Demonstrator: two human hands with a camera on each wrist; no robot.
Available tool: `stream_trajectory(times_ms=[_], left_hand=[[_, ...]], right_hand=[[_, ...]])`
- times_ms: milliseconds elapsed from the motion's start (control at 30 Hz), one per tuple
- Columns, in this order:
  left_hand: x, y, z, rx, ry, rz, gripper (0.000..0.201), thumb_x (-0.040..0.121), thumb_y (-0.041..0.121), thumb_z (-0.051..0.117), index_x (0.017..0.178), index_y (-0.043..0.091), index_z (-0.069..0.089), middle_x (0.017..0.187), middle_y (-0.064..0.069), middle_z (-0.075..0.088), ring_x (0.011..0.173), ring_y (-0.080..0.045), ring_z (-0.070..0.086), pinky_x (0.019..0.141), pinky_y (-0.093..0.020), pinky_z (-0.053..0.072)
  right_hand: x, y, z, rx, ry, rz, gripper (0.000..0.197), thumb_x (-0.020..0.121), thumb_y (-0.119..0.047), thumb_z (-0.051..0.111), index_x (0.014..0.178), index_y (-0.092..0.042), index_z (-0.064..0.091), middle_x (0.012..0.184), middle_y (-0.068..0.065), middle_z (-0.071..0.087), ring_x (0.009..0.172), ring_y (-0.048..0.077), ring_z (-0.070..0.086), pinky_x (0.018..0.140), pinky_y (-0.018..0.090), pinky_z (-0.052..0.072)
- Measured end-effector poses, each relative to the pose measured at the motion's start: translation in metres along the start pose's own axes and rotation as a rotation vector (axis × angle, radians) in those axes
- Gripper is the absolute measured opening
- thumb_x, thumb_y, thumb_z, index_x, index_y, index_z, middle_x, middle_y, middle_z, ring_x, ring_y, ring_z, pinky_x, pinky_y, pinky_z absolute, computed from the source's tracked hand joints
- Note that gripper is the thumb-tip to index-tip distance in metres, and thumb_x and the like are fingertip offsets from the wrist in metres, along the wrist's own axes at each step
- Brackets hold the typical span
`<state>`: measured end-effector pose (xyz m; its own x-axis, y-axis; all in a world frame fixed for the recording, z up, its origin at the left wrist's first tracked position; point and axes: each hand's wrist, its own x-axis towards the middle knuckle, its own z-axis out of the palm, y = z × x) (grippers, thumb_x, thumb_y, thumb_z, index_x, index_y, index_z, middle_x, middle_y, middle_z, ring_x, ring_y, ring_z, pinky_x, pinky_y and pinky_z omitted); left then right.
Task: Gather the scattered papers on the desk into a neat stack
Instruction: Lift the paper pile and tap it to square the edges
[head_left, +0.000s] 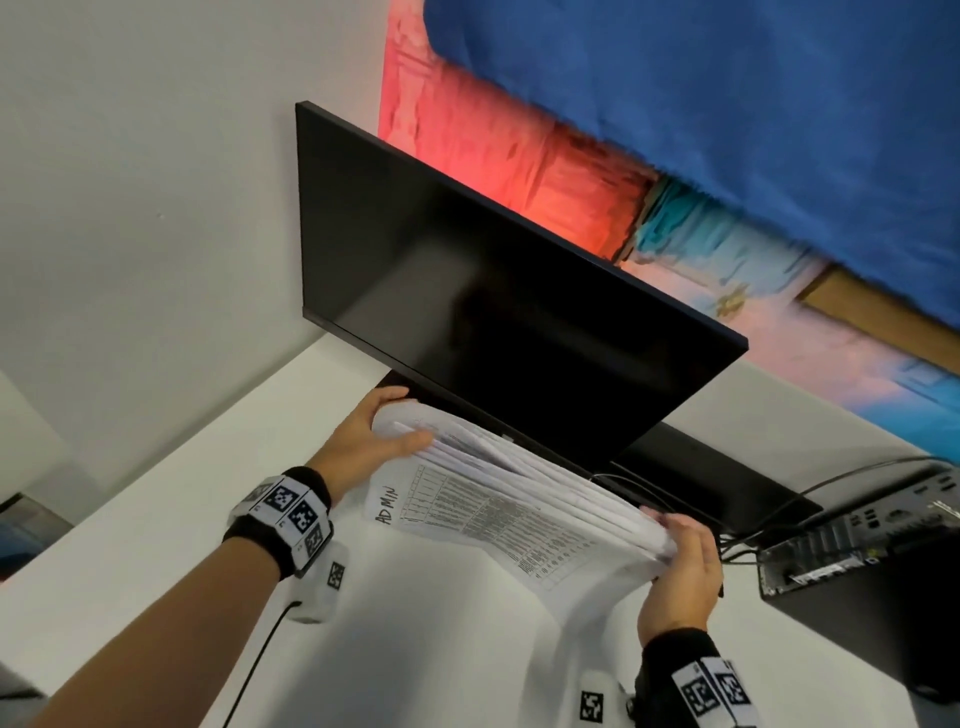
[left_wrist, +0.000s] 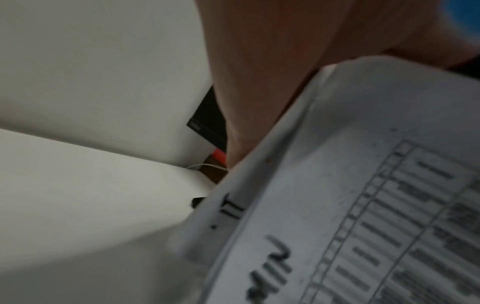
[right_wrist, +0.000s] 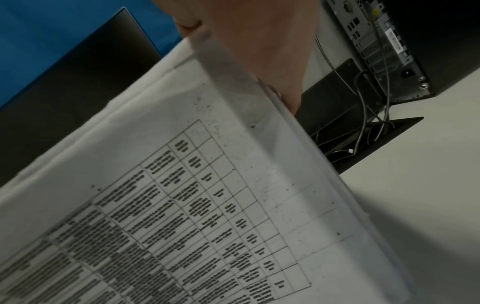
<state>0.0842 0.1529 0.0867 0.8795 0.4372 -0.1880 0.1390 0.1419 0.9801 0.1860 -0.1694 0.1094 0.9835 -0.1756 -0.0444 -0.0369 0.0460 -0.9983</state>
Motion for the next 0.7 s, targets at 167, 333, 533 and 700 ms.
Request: stream_trajectory(times_ms=[167, 333, 533, 700], left_hand=[[-0.015, -0.03, -0.025, 0.071, -0.131, -0.003, 0.148, 0.031, 0.056, 0.095, 0.155, 0.034, 0.017, 0.155, 0.016, 0.034, 0.133, -0.009, 0.047, 0.101, -0.031, 0.052], [-0.011, -0.027, -0.018, 0.166, -0.174, 0.052, 0.094, 0.081, 0.028, 0.079, 0.155, 0.025, 0.02, 0.164, 0.006, 0.021, 0.136, -0.007, 0.036, 0.114, -0.035, 0.03], [0.0, -0.008, 0.025, 0.074, -0.111, -0.022, 0.04, 0.068, 0.009, 0.09, 0.099, 0.026, 0.073, 0.097, 0.002, 0.079, 0.09, -0.001, 0.074, 0.08, -0.028, 0.06], [-0.002, -0.011, 0.017, -0.063, 0.115, 0.01, 0.051, 0.066, 0.011, 0.09, 0.11, 0.014, 0.064, 0.1, -0.003, 0.074, 0.089, -0.019, 0.074, 0.071, -0.031, 0.063]], right_hand=[[0.002, 0.022, -0.032, -0.112, -0.226, -0.029, 0.059, 0.085, -0.038, 0.074, 0.134, -0.014, 0.052, 0.127, -0.005, 0.069, 0.119, 0.018, 0.063, 0.099, 0.036, 0.054], [-0.004, 0.054, -0.042, -0.331, -0.262, 0.091, 0.051, 0.088, 0.013, 0.065, 0.126, -0.02, 0.057, 0.118, -0.001, 0.068, 0.11, 0.014, 0.066, 0.105, 0.042, 0.049], [0.005, 0.05, -0.022, -0.303, -0.083, 0.198, 0.034, 0.081, 0.005, 0.068, 0.114, 0.0, 0.068, 0.111, 0.018, 0.071, 0.097, 0.032, 0.065, 0.087, 0.036, 0.049], [0.015, 0.041, -0.036, -0.194, -0.06, 0.207, 0.02, 0.083, 0.014, 0.062, 0.088, -0.004, 0.069, 0.079, 0.003, 0.078, 0.08, 0.021, 0.071, 0.062, 0.013, 0.058]])
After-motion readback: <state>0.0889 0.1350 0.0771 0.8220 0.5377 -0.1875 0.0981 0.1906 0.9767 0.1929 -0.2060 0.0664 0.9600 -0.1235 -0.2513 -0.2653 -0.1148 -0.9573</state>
